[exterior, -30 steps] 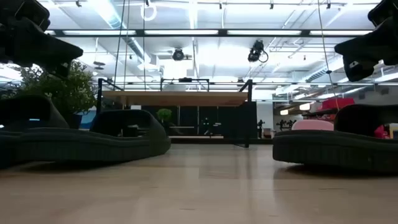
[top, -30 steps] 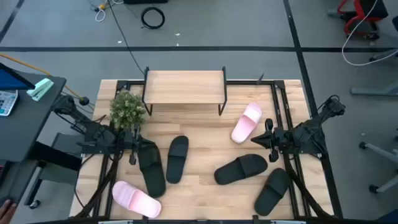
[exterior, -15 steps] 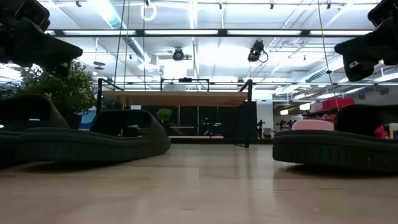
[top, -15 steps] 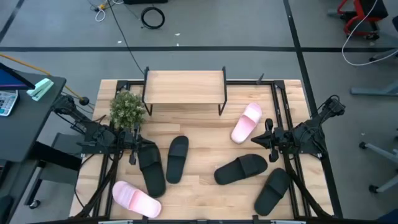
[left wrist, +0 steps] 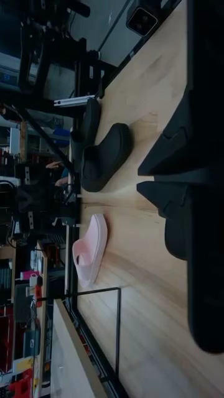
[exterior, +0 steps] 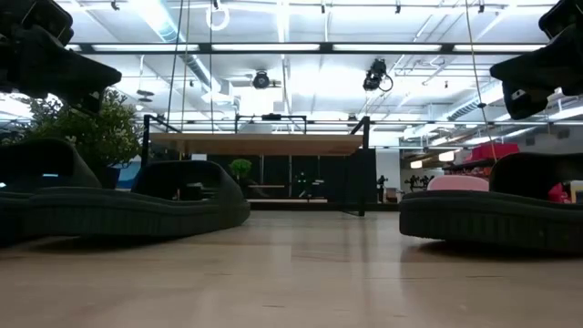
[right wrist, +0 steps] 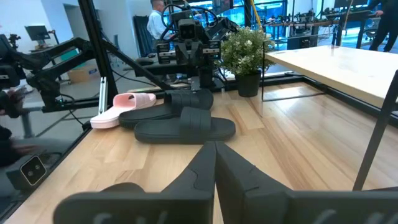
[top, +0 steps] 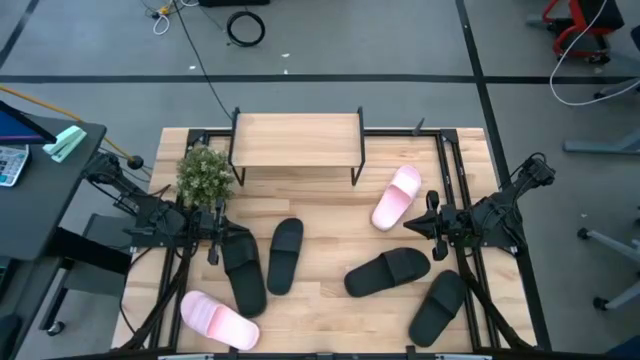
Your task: Pick and place slides into the shelf
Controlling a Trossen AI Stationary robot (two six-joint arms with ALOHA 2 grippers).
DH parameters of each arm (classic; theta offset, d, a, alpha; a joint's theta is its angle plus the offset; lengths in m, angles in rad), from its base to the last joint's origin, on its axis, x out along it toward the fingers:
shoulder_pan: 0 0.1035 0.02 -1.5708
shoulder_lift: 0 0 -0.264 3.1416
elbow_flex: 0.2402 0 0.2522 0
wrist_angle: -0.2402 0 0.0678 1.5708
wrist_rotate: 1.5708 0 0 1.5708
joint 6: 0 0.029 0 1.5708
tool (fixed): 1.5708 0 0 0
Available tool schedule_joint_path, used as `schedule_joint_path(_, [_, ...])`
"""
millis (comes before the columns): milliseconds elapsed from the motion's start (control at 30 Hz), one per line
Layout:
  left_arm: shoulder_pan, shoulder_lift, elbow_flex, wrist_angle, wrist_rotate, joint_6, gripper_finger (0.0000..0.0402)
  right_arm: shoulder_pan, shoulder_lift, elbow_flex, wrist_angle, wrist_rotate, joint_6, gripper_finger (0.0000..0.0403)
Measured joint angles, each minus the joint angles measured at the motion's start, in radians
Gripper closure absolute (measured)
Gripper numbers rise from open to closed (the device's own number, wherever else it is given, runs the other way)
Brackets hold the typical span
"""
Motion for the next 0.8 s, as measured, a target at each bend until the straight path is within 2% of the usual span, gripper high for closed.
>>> schedule_joint_path(500, [0.000, 0.000, 0.000, 0.000, 0.000, 0.000, 0.0366, 0.000, 0.000, 0.000, 0.000, 0.000, 0.000, 0.0389])
schedule_joint_path(800, [0.000, 0.000, 0.000, 0.000, 0.000, 0.000, 0.0378, 0.000, 0.000, 0.000, 0.000, 0.000, 0.000, 0.0389])
